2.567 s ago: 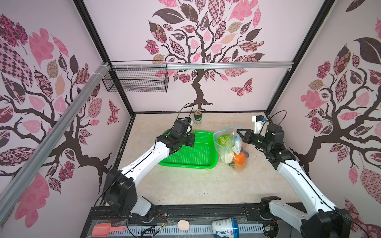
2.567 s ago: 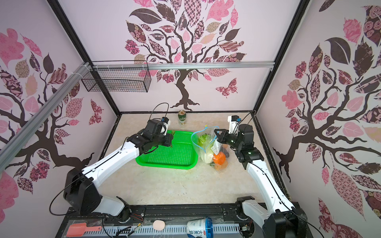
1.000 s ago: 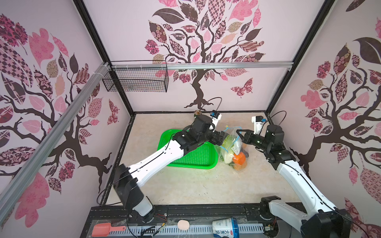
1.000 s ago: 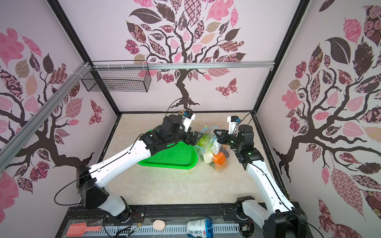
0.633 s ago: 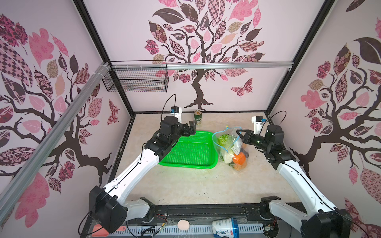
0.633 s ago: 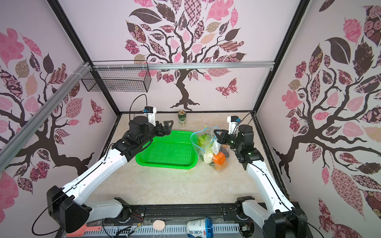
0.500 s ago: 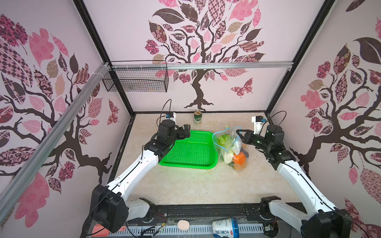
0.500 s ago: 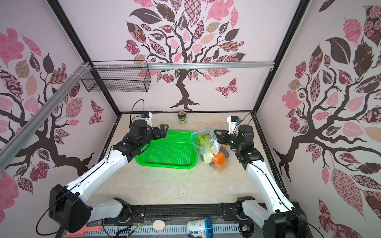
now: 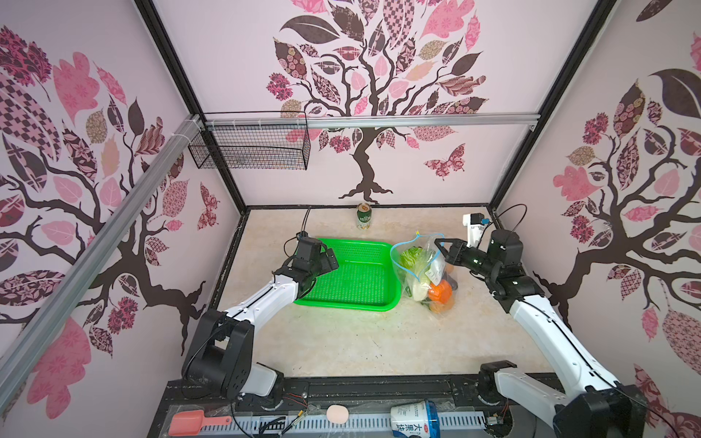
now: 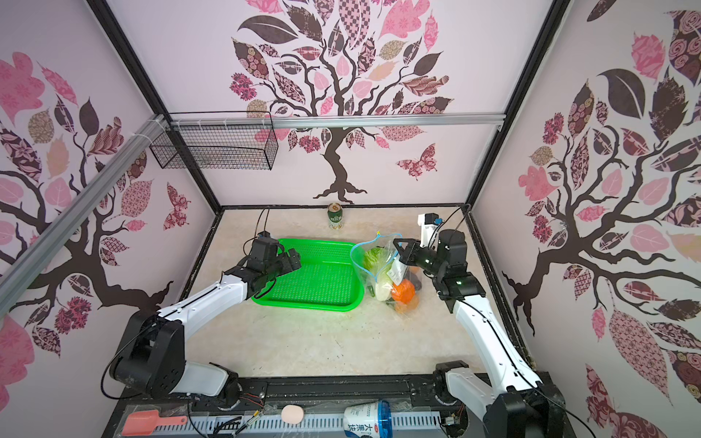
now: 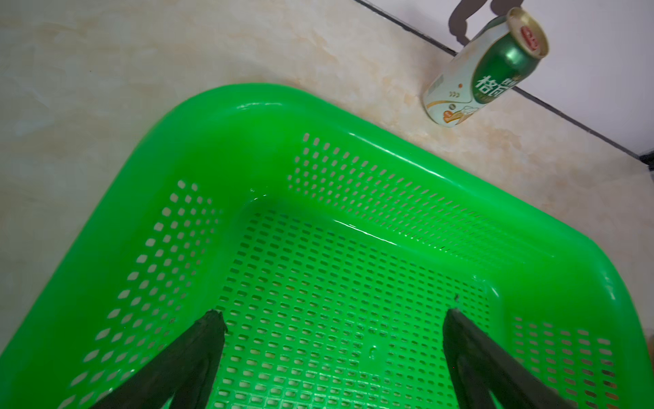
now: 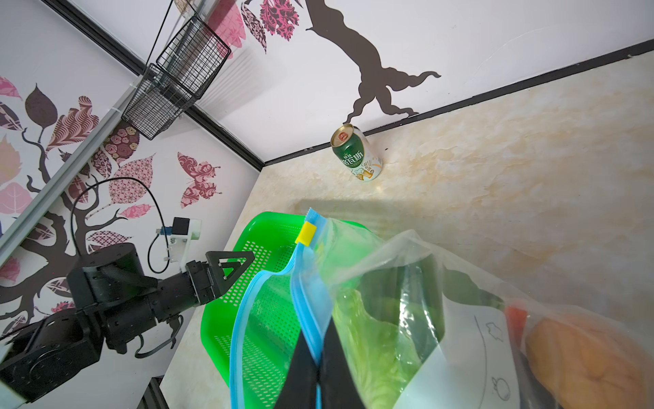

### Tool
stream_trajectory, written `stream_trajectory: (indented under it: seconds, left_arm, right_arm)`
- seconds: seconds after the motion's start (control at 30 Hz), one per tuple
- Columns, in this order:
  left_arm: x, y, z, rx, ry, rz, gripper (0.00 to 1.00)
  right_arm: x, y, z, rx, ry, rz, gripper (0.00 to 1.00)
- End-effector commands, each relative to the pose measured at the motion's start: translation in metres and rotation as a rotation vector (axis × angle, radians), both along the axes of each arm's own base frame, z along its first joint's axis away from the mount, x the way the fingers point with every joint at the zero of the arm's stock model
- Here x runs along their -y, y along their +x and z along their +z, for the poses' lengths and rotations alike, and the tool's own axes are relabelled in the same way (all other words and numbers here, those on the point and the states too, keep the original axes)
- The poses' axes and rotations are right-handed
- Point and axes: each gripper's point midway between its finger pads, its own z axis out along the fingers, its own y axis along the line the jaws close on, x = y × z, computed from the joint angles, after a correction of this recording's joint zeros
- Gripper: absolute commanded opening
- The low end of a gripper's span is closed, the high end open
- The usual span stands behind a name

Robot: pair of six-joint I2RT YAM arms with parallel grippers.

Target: Place the food in the zip-top bag and seal the zipper

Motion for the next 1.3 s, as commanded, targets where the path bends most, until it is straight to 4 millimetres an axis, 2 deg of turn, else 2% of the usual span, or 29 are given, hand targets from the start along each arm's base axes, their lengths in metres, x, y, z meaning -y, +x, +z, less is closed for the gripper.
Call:
stream_trajectory:
  seconds: [0.0,0.33,0.43,0.6,0.67,0.73,0.83,0.93,1.0,1.13,1.2,1.27]
  left_arm:
    - [-0.02,0.002,0.0,0.028,0.046,0.086,0.98]
    - [-0.086,-0.006,-0.017,0.021,0.072,0.284,0.99]
    - [-0.108,-0.007,-0.011,0.045,0.116,0.342,0.99]
    - [-0.166,-0.015,-0.001,0.066,0.15,0.513,0.99]
    - [-0.183,-0.018,0.004,0.08,0.129,0.562,0.99]
    - [-0.187,-0.017,0.015,0.107,0.134,0.564,0.98]
    - [-0.177,-0.013,0.034,0.145,0.107,0.496,0.99]
    - [-0.153,-0.006,0.053,0.195,0.025,0.378,0.99]
    - [-0.129,-0.001,0.069,0.222,-0.036,0.281,0.98]
    - [-0.057,0.003,0.108,0.278,-0.165,-0.001,0.98]
    - [-0.014,-0.004,0.127,0.29,-0.266,-0.174,0.94]
    - [0.019,-0.015,0.143,0.292,-0.343,-0.313,0.92]
  right_arm:
    - [-0.007,-0.002,0.024,0.056,0.043,0.039,0.0]
    - [-0.018,-0.003,0.031,0.032,0.135,0.092,0.0]
    - [-0.021,-0.004,0.036,0.036,0.153,0.108,0.0]
    - [-0.038,-0.012,0.047,0.049,0.194,0.197,0.0]
    - [-0.048,-0.016,0.047,0.049,0.182,0.23,0.0]
    - [-0.059,-0.02,0.047,0.052,0.161,0.265,0.0]
    - [-0.072,-0.026,0.051,0.063,0.139,0.325,0.0]
    - [-0.079,-0.029,0.059,0.076,0.14,0.367,0.0]
    - [-0.082,-0.03,0.063,0.083,0.136,0.381,0.0]
    - [-0.085,-0.027,0.068,0.084,0.14,0.379,0.0]
    - [-0.087,-0.028,0.072,0.09,0.143,0.398,0.0]
    - [-0.092,-0.031,0.072,0.089,0.146,0.432,0.0]
